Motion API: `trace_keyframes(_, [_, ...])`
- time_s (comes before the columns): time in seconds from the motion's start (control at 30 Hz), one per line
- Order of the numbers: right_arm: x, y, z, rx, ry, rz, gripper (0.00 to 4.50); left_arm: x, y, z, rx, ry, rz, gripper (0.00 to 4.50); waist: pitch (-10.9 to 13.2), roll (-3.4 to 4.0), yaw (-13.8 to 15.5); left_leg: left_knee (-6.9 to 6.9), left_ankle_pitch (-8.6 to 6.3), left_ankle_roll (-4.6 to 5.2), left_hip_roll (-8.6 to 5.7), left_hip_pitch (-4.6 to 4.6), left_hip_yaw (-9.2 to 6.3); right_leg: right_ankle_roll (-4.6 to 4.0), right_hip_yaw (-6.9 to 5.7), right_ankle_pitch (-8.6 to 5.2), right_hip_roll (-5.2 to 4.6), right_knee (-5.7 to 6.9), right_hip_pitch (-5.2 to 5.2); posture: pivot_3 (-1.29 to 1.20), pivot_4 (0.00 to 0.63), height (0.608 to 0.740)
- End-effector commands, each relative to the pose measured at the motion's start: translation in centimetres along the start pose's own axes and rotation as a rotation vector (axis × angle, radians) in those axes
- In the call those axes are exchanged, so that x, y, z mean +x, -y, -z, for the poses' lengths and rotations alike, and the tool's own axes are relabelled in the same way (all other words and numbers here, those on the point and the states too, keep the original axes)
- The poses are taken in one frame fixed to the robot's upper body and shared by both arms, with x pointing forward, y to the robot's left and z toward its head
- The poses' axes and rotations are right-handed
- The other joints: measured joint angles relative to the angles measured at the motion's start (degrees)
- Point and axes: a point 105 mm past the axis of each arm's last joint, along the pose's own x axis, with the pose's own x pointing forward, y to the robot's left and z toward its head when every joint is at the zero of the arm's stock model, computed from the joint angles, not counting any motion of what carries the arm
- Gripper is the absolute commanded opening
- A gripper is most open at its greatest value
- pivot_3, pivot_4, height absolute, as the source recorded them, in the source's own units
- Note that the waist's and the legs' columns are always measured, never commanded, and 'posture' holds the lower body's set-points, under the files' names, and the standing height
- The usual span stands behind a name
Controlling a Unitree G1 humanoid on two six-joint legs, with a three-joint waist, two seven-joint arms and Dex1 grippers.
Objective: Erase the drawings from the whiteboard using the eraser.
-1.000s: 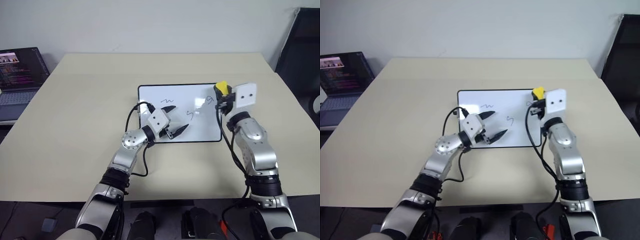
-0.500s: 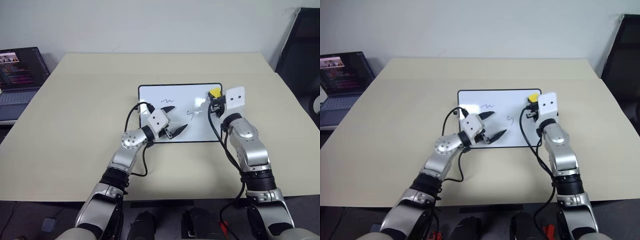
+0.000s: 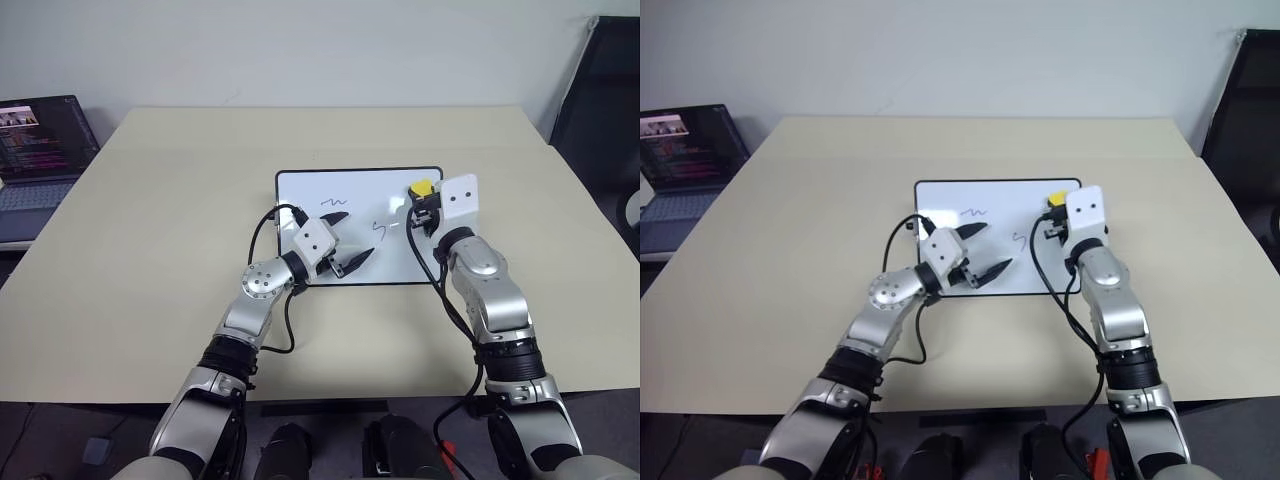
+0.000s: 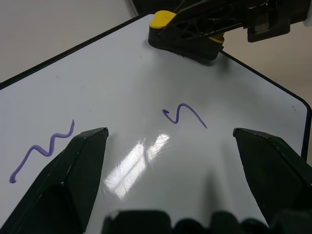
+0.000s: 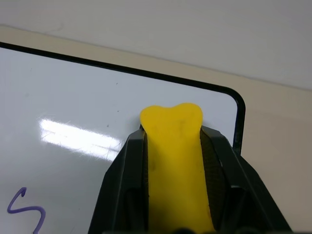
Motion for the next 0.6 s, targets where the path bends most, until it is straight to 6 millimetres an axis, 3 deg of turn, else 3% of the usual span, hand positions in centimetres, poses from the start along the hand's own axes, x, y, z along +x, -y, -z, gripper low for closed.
trace_keyframes(0.03, [-0.7,0.1,1.3,-0.005,-0.082,0.006,1.1,-0.1,-0.7,-1.5,0.025,0.051,-0.033,4.5,0.0,0.0,0.01,0.02,0.01,0.0,0.0,0.02,0.0,0.02,0.0,-0.02,0.0,0.05,0.0,0.0,0.15,0.74])
trace_keyframes(0.27, [-3.5,1.0,3.5,-0.007,-0.186,0.005,1.1,-0.4,-0.5,-1.5,0.02,0.054,-0.038,4.5,0.0,-0.01,0.04,0.18,0.06,0.07,-0.01,0.08,-0.02,0.02,-0.01,-0.02,0.0,0.31,0.01,0.0,0.15,0.74])
trace_keyframes(0.4, [-4.4,1.5,3.8,-0.008,-0.202,0.015,1.1,-0.4,-0.4,-1.4,0.017,0.051,-0.035,4.5,0.0,-0.01,-0.07,0.33,0.06,0.07,-0.03,0.07,-0.02,0.02,0.0,-0.01,0.0,0.36,0.02,0.0,0.15,0.74])
trace_keyframes(0.6, [-2.3,2.0,-0.2,0.012,-0.026,0.038,1.1,-0.1,-0.6,-1.5,0.021,0.052,-0.031,4.5,0.01,-0.02,-0.19,0.43,0.06,0.07,-0.02,0.05,-0.01,0.02,-0.01,0.0,0.02,0.38,0.02,0.0,0.15,0.74])
